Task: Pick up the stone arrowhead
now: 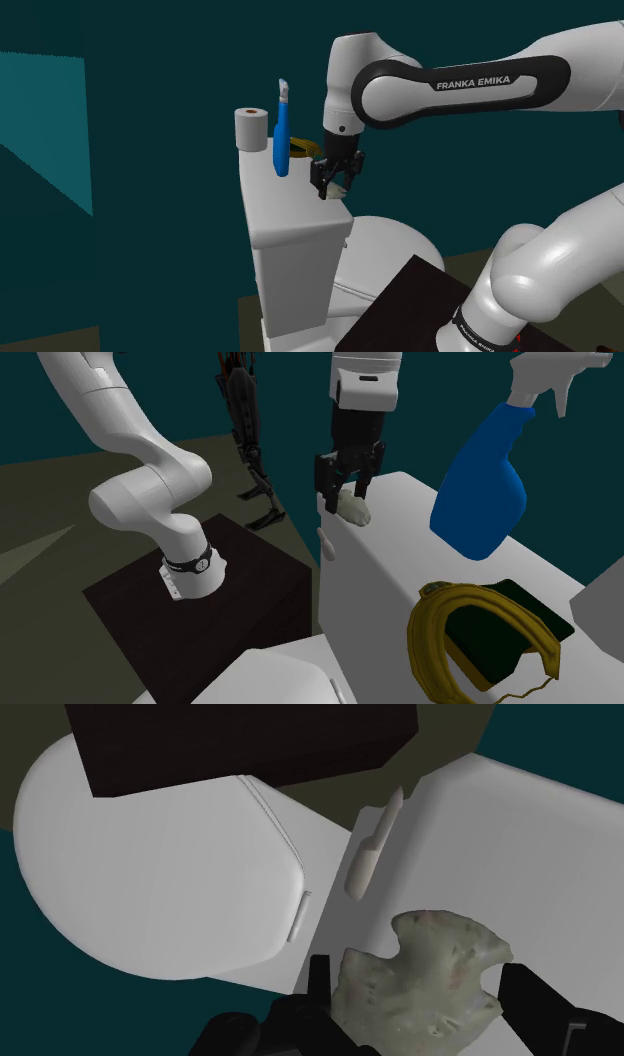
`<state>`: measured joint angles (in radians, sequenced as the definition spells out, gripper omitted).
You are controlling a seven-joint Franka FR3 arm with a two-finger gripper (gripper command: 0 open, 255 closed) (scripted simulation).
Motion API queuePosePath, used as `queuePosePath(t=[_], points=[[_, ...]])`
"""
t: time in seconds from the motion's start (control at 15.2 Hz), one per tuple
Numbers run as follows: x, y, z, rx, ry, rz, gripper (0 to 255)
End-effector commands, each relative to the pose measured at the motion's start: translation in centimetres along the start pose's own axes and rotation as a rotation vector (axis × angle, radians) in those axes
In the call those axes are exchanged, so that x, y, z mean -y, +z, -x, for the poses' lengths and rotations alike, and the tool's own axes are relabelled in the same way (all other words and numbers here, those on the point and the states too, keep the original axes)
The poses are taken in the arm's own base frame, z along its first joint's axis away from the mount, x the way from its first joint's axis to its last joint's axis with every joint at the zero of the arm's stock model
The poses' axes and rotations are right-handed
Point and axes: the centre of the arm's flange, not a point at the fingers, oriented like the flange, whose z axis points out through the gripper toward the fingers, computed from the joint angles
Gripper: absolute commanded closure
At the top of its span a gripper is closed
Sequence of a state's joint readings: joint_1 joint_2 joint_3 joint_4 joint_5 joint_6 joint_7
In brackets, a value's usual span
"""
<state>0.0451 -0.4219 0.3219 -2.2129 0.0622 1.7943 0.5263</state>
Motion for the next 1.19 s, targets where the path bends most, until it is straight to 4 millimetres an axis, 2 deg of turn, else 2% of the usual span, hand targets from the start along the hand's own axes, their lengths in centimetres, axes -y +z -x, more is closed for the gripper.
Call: queuePosePath(t=[0.0, 0.2, 1.12], points=[[0.0, 0.1, 0.0, 0.001, 0.0, 0.0, 255], [0.0, 0.0, 0.0, 0.001, 0.0, 0.0, 255], [-0.5, -7.3, -0.1, 0.001, 0.0, 0.0, 255]])
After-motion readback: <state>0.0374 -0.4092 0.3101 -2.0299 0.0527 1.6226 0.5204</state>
